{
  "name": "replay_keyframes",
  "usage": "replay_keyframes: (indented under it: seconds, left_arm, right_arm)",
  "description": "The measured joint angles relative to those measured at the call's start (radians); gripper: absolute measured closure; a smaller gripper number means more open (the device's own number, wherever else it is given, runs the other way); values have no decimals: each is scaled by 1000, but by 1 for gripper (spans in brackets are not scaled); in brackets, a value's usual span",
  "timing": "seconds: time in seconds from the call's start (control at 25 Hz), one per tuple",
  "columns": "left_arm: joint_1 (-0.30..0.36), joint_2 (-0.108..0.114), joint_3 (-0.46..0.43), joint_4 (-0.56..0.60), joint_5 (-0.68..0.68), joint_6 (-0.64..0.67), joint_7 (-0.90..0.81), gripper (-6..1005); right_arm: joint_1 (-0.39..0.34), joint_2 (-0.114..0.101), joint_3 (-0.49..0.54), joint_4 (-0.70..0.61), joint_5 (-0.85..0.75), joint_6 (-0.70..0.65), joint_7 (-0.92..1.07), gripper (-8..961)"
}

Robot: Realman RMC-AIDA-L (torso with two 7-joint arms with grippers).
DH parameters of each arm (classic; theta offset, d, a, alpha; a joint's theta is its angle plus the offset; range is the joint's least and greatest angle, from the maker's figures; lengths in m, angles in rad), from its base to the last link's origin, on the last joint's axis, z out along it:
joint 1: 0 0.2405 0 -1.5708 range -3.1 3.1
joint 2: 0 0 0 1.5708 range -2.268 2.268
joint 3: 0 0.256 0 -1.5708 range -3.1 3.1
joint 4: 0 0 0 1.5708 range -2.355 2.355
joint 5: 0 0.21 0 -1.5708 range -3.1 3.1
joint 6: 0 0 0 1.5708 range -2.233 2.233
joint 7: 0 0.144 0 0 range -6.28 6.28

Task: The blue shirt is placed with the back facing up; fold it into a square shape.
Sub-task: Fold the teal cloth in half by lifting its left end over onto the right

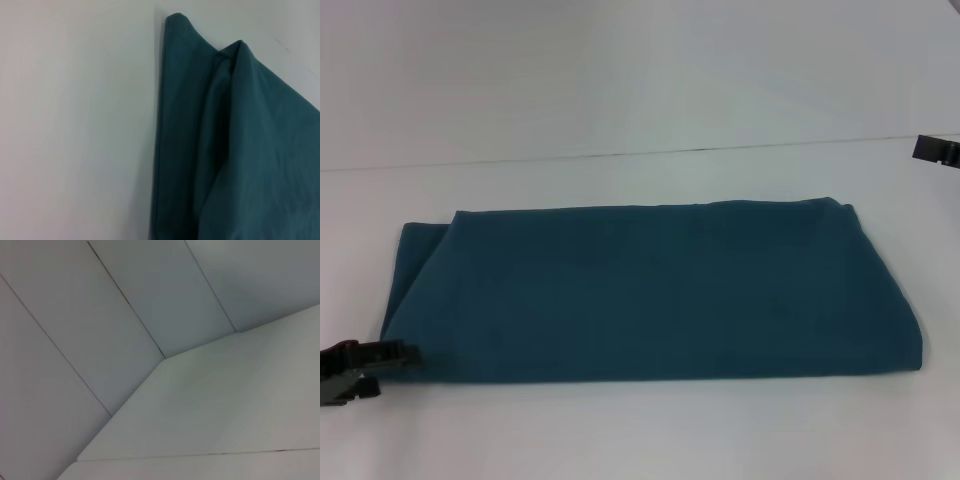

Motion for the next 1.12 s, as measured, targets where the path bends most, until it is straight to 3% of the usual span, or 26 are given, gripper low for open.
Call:
replay_keyframes:
  seconds: [1.12]
  left_arm:
    - [-71,12,0,-12,-25,-26,37,149]
  right_arm:
    - [2,8,1,3,0,19,-6,49]
